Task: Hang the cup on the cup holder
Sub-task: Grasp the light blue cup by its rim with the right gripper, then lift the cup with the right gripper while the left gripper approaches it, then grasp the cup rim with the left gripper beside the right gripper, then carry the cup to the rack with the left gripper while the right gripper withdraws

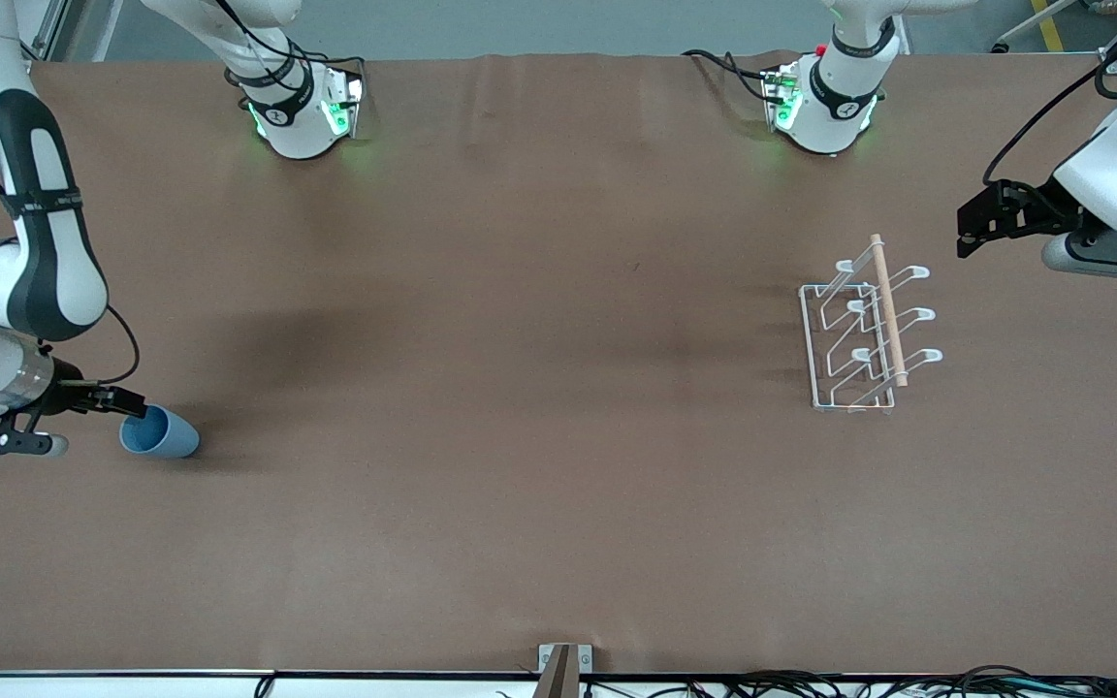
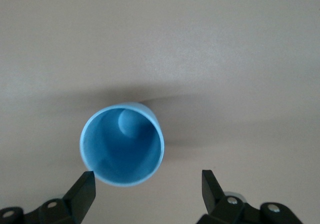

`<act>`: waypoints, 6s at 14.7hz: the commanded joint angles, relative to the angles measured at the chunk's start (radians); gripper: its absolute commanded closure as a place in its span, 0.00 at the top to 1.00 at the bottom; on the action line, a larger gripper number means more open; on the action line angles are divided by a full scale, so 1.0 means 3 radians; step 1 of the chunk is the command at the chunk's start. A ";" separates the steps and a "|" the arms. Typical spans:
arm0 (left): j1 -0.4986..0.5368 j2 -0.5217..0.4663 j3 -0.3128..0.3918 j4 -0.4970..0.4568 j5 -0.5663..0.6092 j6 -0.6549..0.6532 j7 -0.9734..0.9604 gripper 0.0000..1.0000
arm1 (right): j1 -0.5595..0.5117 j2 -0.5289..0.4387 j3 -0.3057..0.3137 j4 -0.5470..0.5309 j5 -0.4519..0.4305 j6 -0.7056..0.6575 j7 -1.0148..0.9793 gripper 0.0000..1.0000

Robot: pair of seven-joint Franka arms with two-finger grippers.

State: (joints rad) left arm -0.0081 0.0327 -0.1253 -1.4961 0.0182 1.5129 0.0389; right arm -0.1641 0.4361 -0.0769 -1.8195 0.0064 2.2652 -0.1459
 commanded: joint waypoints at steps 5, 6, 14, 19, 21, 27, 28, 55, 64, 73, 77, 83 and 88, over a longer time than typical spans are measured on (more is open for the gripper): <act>0.0012 0.0044 -0.0001 0.0078 -0.0035 -0.0042 0.0018 1.00 | -0.0067 0.0269 0.0036 0.0021 0.0004 0.0278 -0.0045 0.70; 0.0012 0.0044 -0.0001 0.0078 -0.0035 -0.0042 0.0018 1.00 | -0.0067 0.0305 0.0036 0.0026 0.0009 0.0303 -0.0045 0.51; 0.0012 0.0065 -0.0001 0.0073 -0.0040 -0.0042 0.0018 1.00 | -0.0051 0.0173 0.0047 0.0057 0.0050 0.0222 -0.0035 0.01; 0.0012 0.0065 -0.0007 0.0073 -0.0045 -0.0042 0.0034 1.00 | 0.0127 -0.0547 0.0286 0.0041 0.0081 -0.0630 -0.0045 0.02; 0.0012 0.0065 -0.0007 0.0078 -0.0045 -0.0042 0.0034 1.00 | 0.0148 -0.0712 0.0450 0.0041 0.0513 -0.0856 -0.0050 0.02; -0.0070 0.0060 -0.0083 0.0104 -0.0122 -0.0042 0.0182 1.00 | 0.0404 -0.0871 0.0522 0.0047 0.2026 -0.1526 -0.0066 0.02; -0.0090 0.0060 -0.0174 0.0109 -0.0142 -0.0037 0.0207 1.00 | 0.0414 -0.0871 0.0527 0.0042 0.2272 -0.1633 -0.0071 0.02; -0.1241 0.0949 -0.1208 0.0140 -0.0449 0.1896 0.0585 1.00 | 0.1324 -0.0687 0.0522 0.0031 0.3946 -0.1696 -0.0071 0.01; -0.1261 0.1189 -0.1290 0.0232 -0.0551 0.2243 0.1127 1.00 | 0.1329 -0.0692 0.0522 0.0031 0.4003 -0.1696 -0.0066 0.02; -0.1297 0.1343 -0.1285 0.0232 -0.0526 0.2412 0.1480 0.83 | 0.1319 -0.0687 0.0517 0.0031 0.4003 -0.1711 -0.0066 0.02; -0.1241 0.1333 -0.1265 0.0237 -0.0526 0.2407 0.1506 0.38 | 0.1309 -0.0692 0.0517 0.0031 0.4003 -0.1721 -0.0061 0.03; -0.0716 0.1052 -0.1269 0.0227 -0.0485 0.1810 0.1736 0.39 | 0.1283 -0.0702 0.0507 0.0041 0.3977 -0.1752 -0.0025 1.00; -0.0485 0.1006 -0.1259 0.0232 -0.0078 0.1146 0.1783 0.39 | 0.1125 -0.0712 0.0471 0.0042 0.3662 -0.1737 -0.0030 1.00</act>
State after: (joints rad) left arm -0.1545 0.3506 -0.5045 -1.4208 -0.0766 1.9242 0.5843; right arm 0.2036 0.2439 0.0605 -1.7847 1.1648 1.7527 -0.1491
